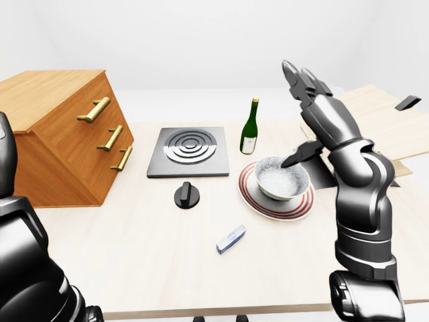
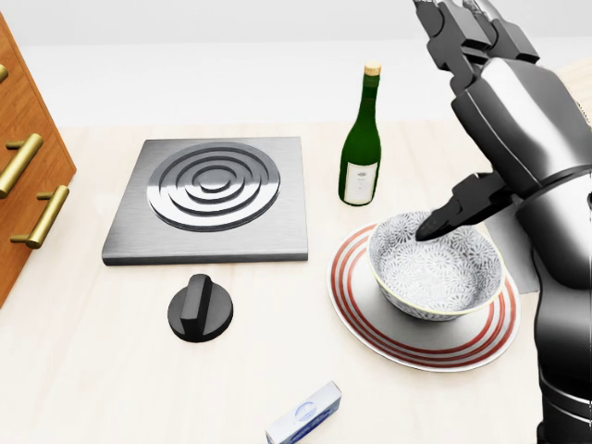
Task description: Pick up the akita bowl and put it on the plate.
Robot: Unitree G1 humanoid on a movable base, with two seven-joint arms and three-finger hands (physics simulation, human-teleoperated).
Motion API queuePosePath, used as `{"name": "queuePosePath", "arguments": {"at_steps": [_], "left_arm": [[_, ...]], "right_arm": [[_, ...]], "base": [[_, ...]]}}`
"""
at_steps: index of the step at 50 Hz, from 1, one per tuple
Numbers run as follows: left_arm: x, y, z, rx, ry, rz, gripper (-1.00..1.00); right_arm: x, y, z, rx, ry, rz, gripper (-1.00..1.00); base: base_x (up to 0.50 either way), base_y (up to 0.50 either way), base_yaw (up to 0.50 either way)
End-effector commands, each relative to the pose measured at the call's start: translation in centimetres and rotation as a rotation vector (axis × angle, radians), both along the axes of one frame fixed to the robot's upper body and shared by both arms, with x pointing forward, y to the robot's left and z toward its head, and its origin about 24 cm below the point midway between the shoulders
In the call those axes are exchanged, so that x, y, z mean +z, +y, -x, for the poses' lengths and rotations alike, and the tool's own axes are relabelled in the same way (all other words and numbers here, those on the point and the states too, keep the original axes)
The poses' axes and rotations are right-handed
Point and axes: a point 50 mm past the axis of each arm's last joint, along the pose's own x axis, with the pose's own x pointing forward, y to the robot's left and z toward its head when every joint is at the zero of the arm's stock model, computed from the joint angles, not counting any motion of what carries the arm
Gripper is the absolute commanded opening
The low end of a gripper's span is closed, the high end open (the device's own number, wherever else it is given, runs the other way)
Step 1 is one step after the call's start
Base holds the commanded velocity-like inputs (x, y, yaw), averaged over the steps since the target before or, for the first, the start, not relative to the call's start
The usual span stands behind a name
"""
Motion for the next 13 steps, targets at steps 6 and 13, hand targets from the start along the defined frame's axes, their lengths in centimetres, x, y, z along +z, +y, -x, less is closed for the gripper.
{"name": "queuePosePath", "arguments": {"at_steps": [6, 13], "left_arm": [[-0.2, -0.1, -0.2, -0.031, 0.02, 0.004, 1.0], [-0.3, 0.0, -0.3, -0.025, 0.029, -0.002, 1.0]], "right_arm": [[7.6, 1.5, 2.7, 0.119, -0.206, 0.108, 1.0], [7.8, 1.3, 3.0, 0.123, -0.228, 0.104, 1.0]], "base": [[0.0, 0.0, 0.0], [0.0, 0.0, 0.0]]}}
